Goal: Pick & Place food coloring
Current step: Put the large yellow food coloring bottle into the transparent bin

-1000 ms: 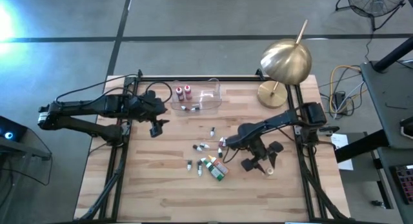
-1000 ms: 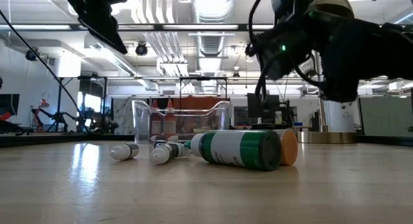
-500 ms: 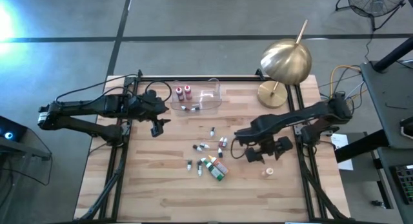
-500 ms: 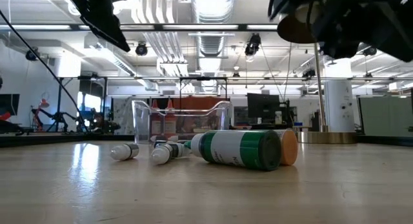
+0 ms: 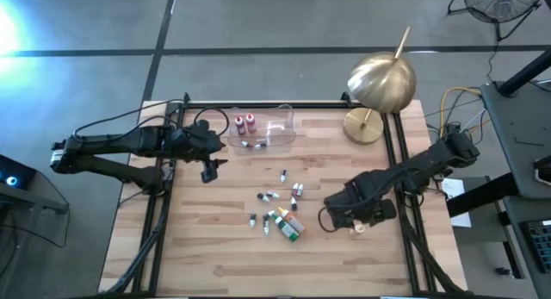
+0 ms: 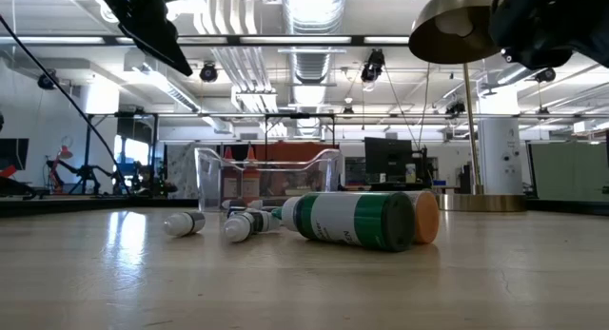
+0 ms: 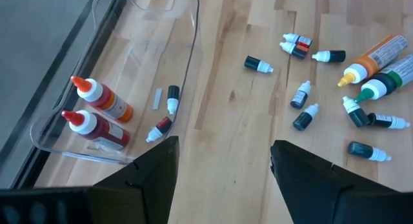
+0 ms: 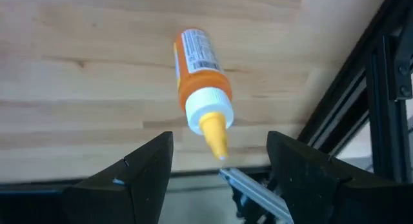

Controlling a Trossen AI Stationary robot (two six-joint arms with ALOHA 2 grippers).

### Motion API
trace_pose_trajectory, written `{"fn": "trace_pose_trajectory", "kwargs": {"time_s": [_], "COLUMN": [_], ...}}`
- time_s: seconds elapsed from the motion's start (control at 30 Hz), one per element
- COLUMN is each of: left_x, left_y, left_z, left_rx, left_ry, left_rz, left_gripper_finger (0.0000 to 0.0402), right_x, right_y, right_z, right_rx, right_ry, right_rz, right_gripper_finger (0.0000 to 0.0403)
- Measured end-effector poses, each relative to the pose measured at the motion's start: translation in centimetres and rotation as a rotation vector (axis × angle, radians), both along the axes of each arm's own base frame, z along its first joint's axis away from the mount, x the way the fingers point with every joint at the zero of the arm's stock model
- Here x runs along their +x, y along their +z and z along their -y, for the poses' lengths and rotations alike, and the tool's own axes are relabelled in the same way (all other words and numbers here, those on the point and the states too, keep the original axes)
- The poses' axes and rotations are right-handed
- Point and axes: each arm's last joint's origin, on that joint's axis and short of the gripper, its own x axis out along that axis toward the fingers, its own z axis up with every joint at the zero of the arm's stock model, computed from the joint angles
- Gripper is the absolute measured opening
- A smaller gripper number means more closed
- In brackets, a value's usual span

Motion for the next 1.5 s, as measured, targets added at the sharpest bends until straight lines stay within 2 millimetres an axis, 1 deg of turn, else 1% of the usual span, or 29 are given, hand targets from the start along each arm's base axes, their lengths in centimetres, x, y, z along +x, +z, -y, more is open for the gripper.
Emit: {"fn": "trace_pose_trajectory", "kwargs": {"time_s": [0.17, 0.33, 0.43, 0.73, 0.93, 1.1, 1.23, 1.37, 1.5], "left_x": [0.1, 0.1, 0.1, 0.1, 0.1, 0.1, 0.1, -0.2, -1.3], "left_y": [0.1, 0.2, 0.2, 0.2, 0.2, 0.2, 0.2, -0.1, -0.8], "left_z": [0.0, 0.0, 0.0, 0.0, -0.1, -0.2, -0.2, -0.3, -0.4], "left_rx": [0.009, 0.009, 0.009, 0.010, 0.015, 0.016, 0.020, 0.034, 0.025], "left_ry": [-0.007, -0.006, -0.006, -0.005, 0.000, 0.005, 0.002, 0.029, 0.102], "left_rz": [0.014, 0.020, 0.020, 0.019, 0.018, 0.018, 0.016, -0.033, -0.135], "left_gripper_finger": [0.0218, 0.0218, 0.0218, 0.0218, 0.0218, 0.0218, 0.0218, 0.0218, 0.0218], "right_x": [0.1, 0.4, 0.2, -0.3, -0.3, -0.3, -0.1, 0.7, 2.4], "right_y": [-0.2, -1.4, -2.0, -2.4, -2.4, -2.4, -2.0, -1.2, 0.5], "right_z": [-0.7, -1.2, -1.4, -1.4, -1.4, -1.4, -1.5, -1.0, 0.5], "right_rx": [-0.026, -0.034, -0.051, -0.079, -0.067, -0.044, -0.033, -0.076, -0.159], "right_ry": [-0.019, -0.033, -0.045, -0.048, -0.028, -0.017, -0.001, -0.007, -0.005], "right_rz": [0.020, 0.038, 0.028, 0.013, 0.019, 0.013, 0.031, 0.098, 0.224], "right_gripper_finger": [0.0245, 0.0243, 0.0236, 0.0214, 0.0181, 0.0135, 0.0100, 0.0100, 0.0100]}}
